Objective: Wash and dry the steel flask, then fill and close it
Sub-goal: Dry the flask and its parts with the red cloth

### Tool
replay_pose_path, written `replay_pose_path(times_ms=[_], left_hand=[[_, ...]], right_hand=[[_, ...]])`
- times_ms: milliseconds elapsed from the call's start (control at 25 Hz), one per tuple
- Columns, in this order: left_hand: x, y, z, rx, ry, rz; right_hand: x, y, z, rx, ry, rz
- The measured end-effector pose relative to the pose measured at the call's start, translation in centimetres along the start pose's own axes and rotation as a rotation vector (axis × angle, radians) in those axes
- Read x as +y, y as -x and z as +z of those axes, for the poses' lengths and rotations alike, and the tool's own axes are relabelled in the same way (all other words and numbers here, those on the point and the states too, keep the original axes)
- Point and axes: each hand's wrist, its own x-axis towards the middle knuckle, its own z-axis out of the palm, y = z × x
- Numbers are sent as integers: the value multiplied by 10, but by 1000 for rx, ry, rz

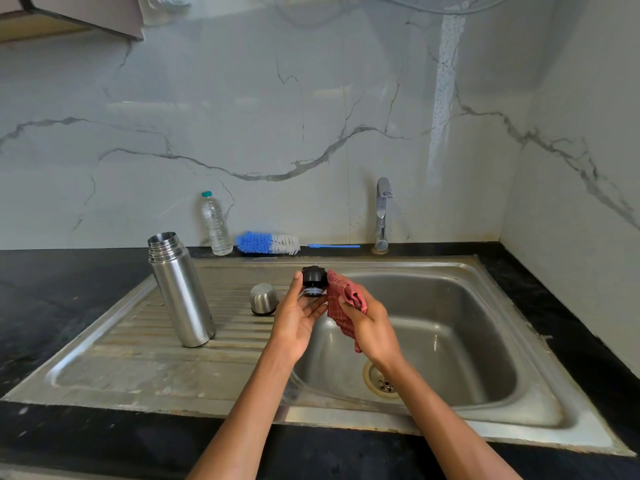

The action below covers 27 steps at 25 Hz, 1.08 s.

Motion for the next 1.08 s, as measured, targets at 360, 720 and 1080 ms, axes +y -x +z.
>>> replay_pose_path(times_ms=[360,720,1080], left_hand=[[-10,-3,-2,62,-343,219],[-12,-3,-2,-99,-458,214],[-6,3,1,-82,-560,211]], right_hand=[[-11,6,-5,3,108,45],[1,-1,-4,10,81,64],[13,-14,-11,72,-169,92]])
